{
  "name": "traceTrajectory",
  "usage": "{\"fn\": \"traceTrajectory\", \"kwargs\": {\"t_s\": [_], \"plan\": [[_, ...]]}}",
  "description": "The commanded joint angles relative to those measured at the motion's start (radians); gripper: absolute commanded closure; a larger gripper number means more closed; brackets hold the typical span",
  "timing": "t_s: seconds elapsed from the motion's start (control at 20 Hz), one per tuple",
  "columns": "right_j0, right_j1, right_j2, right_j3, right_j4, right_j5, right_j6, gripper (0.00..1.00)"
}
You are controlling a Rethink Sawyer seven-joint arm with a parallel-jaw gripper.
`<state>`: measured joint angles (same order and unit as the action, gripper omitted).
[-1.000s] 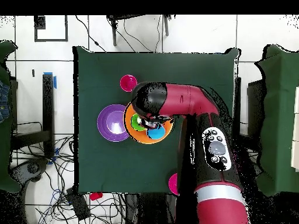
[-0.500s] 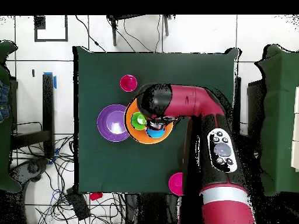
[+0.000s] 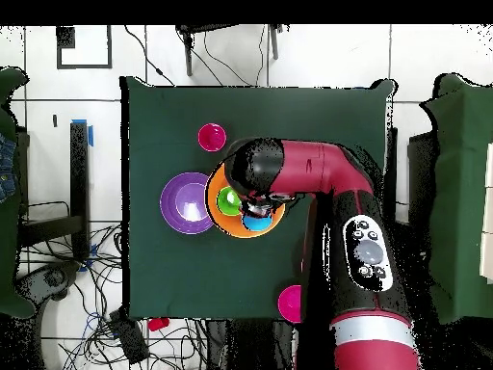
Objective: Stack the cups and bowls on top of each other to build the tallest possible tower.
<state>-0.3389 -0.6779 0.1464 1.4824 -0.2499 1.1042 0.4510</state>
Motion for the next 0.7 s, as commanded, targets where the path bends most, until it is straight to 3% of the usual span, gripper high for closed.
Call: {"fn": "traceTrajectory", "kwargs": {"t_s": [0.05, 0.7], "plan": [[0.007, -0.003, 0.058, 0.064, -0.046, 0.074, 0.025, 0.00], [-0.064, 0.057, 0.131, 0.084, -0.030, -0.130, -0.020, 0.00]]}}
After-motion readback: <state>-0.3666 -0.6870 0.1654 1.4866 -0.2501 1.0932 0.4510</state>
